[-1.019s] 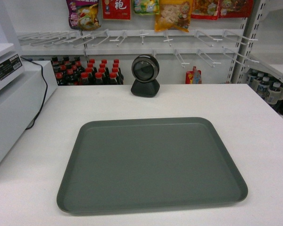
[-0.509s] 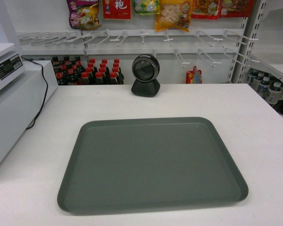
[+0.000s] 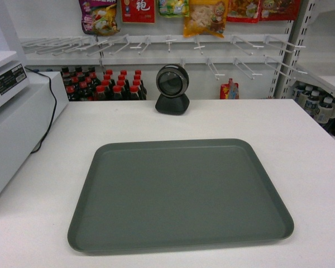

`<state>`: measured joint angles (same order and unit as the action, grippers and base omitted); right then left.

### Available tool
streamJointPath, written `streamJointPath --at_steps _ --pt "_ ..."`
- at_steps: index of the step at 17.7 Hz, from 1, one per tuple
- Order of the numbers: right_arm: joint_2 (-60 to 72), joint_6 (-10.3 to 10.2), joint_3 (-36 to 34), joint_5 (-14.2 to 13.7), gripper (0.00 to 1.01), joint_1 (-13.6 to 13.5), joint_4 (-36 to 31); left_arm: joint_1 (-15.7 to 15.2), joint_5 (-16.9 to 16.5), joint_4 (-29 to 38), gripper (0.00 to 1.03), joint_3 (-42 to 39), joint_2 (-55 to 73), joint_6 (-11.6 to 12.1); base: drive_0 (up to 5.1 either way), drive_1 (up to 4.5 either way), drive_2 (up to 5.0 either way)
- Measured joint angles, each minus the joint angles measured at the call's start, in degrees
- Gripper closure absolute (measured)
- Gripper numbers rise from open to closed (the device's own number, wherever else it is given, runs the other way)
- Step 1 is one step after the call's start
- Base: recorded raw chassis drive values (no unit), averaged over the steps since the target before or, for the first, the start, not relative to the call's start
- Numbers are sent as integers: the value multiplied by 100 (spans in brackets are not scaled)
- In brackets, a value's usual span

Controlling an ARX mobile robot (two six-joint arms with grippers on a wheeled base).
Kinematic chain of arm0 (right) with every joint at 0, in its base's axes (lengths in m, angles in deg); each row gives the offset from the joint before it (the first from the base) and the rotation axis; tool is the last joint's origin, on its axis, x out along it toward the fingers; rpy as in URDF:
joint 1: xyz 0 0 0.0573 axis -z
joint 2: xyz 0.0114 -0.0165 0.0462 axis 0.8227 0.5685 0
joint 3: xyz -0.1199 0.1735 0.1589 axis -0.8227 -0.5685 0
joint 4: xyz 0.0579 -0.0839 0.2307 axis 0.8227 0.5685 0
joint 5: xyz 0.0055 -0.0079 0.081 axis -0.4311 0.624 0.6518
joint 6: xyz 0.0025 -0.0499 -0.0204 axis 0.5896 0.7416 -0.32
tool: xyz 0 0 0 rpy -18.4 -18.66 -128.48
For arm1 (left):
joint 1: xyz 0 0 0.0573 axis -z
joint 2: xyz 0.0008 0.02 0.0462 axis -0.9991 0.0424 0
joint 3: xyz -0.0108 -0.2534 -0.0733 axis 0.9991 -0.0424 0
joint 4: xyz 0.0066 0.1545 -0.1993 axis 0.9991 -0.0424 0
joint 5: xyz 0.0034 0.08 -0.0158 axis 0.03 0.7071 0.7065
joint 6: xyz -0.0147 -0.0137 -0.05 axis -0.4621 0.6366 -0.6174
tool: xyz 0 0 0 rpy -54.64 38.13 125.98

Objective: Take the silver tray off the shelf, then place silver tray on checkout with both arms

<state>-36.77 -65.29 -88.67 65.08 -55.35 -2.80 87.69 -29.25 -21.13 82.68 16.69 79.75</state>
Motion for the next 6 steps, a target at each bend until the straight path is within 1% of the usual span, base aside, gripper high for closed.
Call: streamJointPath --at_steps 6 --pt "0 0 0 0 3 0 0 0 0 0 5 0 0 0 0 0 0"
